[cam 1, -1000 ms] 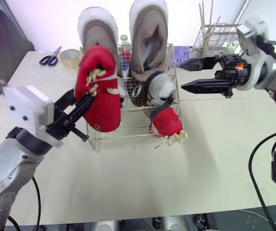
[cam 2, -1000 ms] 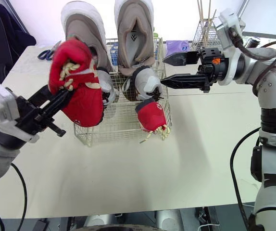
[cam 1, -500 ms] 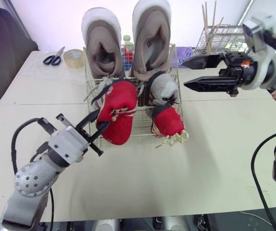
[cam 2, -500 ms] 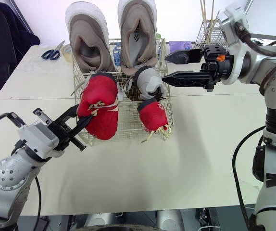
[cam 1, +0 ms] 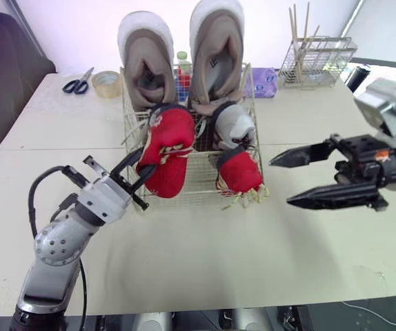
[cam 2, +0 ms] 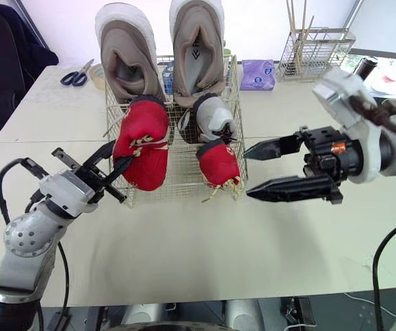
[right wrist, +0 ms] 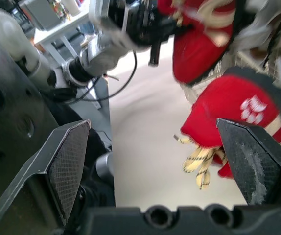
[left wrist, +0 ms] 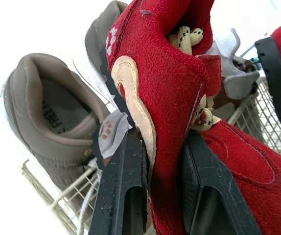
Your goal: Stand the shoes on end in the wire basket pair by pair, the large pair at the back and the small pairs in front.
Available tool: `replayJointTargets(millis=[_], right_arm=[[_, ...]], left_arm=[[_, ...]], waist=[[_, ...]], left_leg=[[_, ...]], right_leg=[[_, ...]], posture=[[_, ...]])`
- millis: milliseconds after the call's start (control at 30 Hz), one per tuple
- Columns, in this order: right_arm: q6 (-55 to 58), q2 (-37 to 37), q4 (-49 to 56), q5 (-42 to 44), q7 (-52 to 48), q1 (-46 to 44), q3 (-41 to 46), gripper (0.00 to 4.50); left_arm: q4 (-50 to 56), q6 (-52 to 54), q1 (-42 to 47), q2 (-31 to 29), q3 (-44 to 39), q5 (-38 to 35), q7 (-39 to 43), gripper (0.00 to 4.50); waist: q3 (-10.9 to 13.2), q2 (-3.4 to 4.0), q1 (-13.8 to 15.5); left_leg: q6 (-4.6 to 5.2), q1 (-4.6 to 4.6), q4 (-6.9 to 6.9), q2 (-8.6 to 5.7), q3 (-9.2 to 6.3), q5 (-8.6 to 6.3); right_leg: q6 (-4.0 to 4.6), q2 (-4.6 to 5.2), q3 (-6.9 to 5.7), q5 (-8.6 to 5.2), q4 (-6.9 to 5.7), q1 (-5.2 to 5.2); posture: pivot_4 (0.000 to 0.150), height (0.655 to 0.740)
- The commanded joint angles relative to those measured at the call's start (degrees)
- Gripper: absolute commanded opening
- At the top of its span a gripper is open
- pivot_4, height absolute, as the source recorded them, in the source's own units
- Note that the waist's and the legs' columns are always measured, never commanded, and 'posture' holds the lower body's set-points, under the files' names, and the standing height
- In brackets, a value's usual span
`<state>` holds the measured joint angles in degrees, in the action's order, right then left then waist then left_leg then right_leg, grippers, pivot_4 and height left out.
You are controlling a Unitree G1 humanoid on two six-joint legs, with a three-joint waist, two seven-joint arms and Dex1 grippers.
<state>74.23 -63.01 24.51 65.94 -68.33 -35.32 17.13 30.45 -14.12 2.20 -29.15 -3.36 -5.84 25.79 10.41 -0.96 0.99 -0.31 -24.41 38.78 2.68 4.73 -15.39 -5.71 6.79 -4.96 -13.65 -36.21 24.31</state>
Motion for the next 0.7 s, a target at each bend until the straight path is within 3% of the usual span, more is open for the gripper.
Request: replayJointTargets(millis=[33,400,700], right_arm=[[-1.33,-0.8,1.97,1.92,2.1,2.48,3.07,4.5],[-3.38,-0.43,-1.04,3.75,6.2,1.66,1.73,4.5],[-4.98,1.18,-3.44,3.7,7.76,-0.81,-0.56,4.5]], left_arm=[[-0.23,-2.0,2.0,0.76,-0.54,1.39,-0.79,0.4],[-8.02,-9.19,-0.96,3.56,2.66,4.15,0.07,0.4],[-15.38,-17.2,-1.78,2.62,0.72,7.88,-2.17,0.4]], waist=[[0.0,0.0,-0.1],[-0.03,0.03,-0.09],[-0.58,0.6,-0.21]], left_leg=[[0.03,-0.02,0.08,0.02,0.0,-0.02],[0.12,-0.04,0.24,0.03,0.02,-0.07],[0.19,0.01,0.23,0.04,0.03,-0.12]], right_leg=[[0.0,-0.01,0.0,0.0,-0.02,-0.01],[0.0,0.0,0.01,0.0,0.0,-0.05],[0.0,-0.01,0.01,0.0,0.01,-0.08]], posture=[[0.15,0.74],[0.15,0.74],[0.15,0.74]])
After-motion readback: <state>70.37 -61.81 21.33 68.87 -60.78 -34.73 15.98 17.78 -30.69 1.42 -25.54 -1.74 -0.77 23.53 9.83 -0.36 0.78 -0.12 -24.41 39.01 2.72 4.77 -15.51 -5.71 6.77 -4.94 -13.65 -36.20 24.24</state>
